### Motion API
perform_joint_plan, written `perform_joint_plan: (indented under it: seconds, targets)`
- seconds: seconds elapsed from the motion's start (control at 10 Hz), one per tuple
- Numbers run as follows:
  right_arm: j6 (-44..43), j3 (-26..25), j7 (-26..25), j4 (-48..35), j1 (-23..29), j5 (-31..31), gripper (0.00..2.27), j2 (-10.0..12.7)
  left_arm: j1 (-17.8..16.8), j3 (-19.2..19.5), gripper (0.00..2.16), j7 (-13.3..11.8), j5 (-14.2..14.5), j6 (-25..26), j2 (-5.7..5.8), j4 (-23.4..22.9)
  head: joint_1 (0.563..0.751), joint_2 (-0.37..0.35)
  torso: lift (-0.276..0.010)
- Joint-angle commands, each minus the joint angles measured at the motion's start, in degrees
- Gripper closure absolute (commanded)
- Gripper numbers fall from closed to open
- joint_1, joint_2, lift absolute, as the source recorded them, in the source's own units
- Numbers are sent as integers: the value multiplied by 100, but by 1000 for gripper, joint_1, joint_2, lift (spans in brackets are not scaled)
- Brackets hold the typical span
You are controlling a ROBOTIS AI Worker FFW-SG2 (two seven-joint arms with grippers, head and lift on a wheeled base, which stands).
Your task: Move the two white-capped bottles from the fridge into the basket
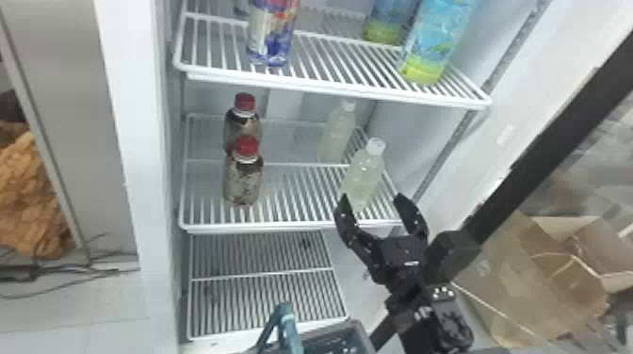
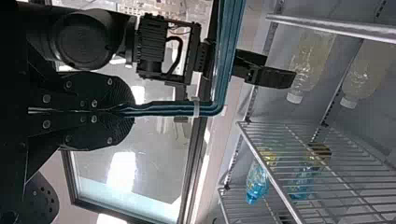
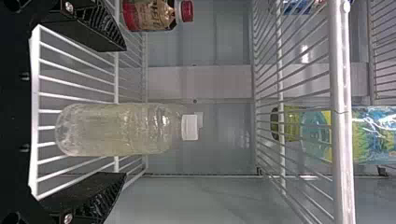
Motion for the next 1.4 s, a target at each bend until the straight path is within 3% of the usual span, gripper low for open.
perform_joint_plan:
  seconds: [0.0,1.0,1.3]
  targets:
    - [-76,1,-8,174,-180,44,82,-1,-8,-7,1124,1,-3,0,-2,0,695,-350,-260]
    - [-301,-113,-61,1256,-1193,192,104,-18,-36,-19,1122,1,8,-28,-19,0,695,-350,-260]
    - [-358,-56,-52,1566,-1488,146,306,-18,-36,-19,1124,1,20,-28,-19,0,695,-350,-260]
